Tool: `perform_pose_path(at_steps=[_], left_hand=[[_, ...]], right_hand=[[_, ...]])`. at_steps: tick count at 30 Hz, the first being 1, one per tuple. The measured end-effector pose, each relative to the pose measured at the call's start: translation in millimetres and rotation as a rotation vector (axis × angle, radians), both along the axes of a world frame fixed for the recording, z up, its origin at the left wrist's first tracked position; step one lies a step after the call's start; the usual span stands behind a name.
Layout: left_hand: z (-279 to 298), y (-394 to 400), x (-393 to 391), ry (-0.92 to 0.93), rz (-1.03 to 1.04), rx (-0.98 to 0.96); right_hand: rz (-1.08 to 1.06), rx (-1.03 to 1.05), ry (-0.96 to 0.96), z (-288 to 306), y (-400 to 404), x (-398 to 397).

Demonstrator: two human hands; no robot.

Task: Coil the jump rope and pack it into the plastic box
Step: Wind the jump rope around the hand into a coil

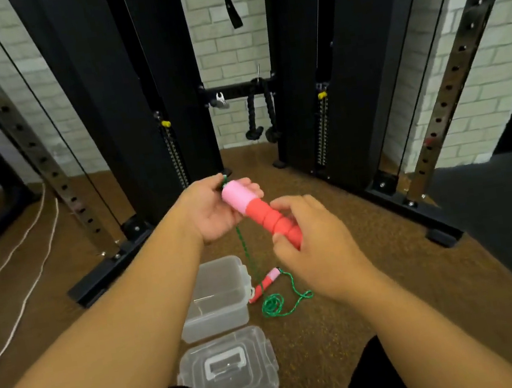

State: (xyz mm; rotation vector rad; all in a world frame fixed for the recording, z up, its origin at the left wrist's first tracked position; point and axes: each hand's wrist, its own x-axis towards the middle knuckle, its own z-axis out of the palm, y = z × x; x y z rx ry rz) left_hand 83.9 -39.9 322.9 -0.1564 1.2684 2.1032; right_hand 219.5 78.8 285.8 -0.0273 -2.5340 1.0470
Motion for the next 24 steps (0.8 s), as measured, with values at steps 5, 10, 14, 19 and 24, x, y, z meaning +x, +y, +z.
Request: perform_pose_path(at_steps=[5,10,14,19,24], left_hand=[[28,-9,7,0.168,-0.050,-0.174],[39,-15,10,0.298,-0.157,-0.199],[46,-18,24,0.417,-0.373,-0.254],[54,-21,39,0.571,-0.497,-0.162],[71,-30,47,0.681,-0.347,-0.054]], right_hand=[[0.121,-0.072,-0.155,-33,-9,6],[0.157,-0.109,-0.152,-31,0,-11],[0.054,-0.271,0.035,-3,3,-36],[0.228,-0.399,0.027,17,-10,-54],[0.115,-0.381,0.036,12,-23,-43]])
